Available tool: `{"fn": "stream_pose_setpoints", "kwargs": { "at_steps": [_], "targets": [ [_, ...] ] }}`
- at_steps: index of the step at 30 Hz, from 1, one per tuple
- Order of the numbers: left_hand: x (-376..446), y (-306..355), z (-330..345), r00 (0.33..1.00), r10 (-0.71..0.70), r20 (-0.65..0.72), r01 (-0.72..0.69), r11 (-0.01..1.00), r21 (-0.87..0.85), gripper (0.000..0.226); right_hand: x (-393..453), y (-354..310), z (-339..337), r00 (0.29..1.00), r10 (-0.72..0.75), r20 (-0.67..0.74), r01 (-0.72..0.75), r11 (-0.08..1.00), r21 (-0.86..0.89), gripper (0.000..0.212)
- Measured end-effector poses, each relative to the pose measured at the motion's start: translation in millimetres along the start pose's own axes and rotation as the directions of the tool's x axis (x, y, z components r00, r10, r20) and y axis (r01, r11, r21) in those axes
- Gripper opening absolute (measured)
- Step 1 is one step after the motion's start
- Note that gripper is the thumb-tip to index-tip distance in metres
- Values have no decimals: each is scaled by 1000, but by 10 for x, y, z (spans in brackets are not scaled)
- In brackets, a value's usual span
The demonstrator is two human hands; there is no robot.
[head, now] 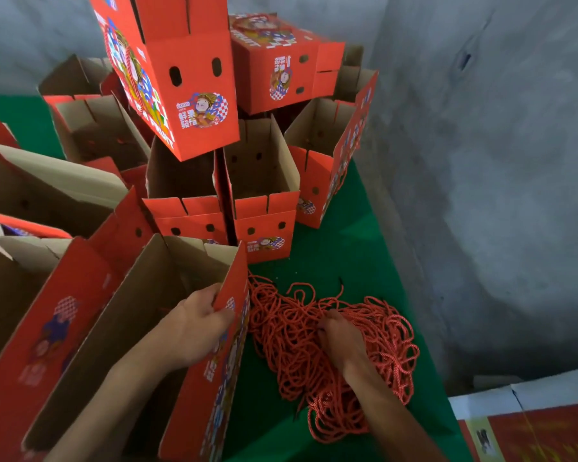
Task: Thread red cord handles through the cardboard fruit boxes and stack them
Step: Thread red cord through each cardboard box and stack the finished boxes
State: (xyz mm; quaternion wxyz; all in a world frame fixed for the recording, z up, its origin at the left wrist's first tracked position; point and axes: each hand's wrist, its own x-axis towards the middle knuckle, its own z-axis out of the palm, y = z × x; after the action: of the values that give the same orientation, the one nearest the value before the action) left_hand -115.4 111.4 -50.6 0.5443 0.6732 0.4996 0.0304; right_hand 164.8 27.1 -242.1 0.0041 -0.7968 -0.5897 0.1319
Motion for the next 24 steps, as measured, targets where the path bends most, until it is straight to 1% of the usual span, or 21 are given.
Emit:
{"fn": "stream_pose_setpoints", "kwargs": {
  "at_steps": [2, 4, 6, 7, 8, 9, 10, 11, 12, 13, 14, 15, 17, 18, 19, 20, 23, 24],
  "targets": [
    [-41, -23, -33, 999, -37, 39, 41, 993, -114, 28, 28, 6, 8, 1000, 3, 11, -2, 999, -48, 26],
    [-75, -28, -72, 993, -89, 72, 101, 977, -188, 28, 9, 9, 9, 1000, 23, -13, -24, 996, -88, 27],
    [-52, -59, -37, 988, -134, 75, 147, 967, -206, 21, -59, 6, -35, 996, 26, -86, -36, 994, -107, 27],
    [-107, -192, -27, 991, -81, 103, 104, 964, -245, 27, -95, -10, -69, 990, 9, -144, -23, 995, -97, 25],
    [-58, -281, 18, 988, -128, 84, 151, 909, -388, 36, -128, -52, -115, 979, -22, -202, 9, 998, -63, 21],
    [34, -290, 45, 981, -185, 64, 195, 903, -383, 43, -164, -117, -188, 964, -47, -260, 56, 998, 25, 15],
    [119, -256, 56, 975, -218, 47, 220, 900, -376, 47, -213, -213, -298, 958, -39, -284, 98, 976, 194, 12],
    [190, -251, 44, 971, -234, 44, 230, 877, -421, 49, -266, -341, -408, 964, -22, -264, 129, 910, 394, 13],
    [248, -258, 44, 959, -282, 25, 258, 831, -493, 49, -329, -482, -495, 981, -21, -191, 127, 818, 562, 13],
    [293, -266, 33, 952, -305, 32, 274, 800, -534, 48, -384, -653, -546, 991, -43, -126, 118, 721, 683, 12],
    [354, -224, 36, 945, -318, 72, 309, 806, -504, 46, -435, -823, -551, 994, -59, -94, 110, 658, 745, 11],
    [355, -156, 38, 920, -383, 82, 366, 767, -526, 45, -465, -980, -523, 994, -70, -78, 105, 588, 802, 11],
    [290, -103, 31, 904, -422, 65, 367, 690, -624, 45, -472, -1255, -483, 998, -56, -13, 36, 427, 904, 18],
    [247, -90, 43, 915, -393, 87, 348, 663, -663, 48, -463, -1347, -474, 998, -52, 33, -11, 371, 929, 22],
    [204, -90, 50, 926, -364, 103, 331, 647, -688, 53, -448, -1412, -472, 997, -47, 58, -39, 338, 940, 24],
    [187, -89, 51, 933, -342, 117, 320, 630, -708, 55, -439, -1454, -487, 998, -32, 53, -39, 336, 941, 25],
    [132, -52, 54, 936, -321, 141, 316, 600, -735, 56, -407, -1490, -507, 1000, 2, -9, 8, 318, 948, 23],
    [121, -42, 46, 935, -318, 158, 325, 589, -740, 56, -399, -1497, -509, 1000, 5, -24, 21, 328, 944, 22]
  ]
}}
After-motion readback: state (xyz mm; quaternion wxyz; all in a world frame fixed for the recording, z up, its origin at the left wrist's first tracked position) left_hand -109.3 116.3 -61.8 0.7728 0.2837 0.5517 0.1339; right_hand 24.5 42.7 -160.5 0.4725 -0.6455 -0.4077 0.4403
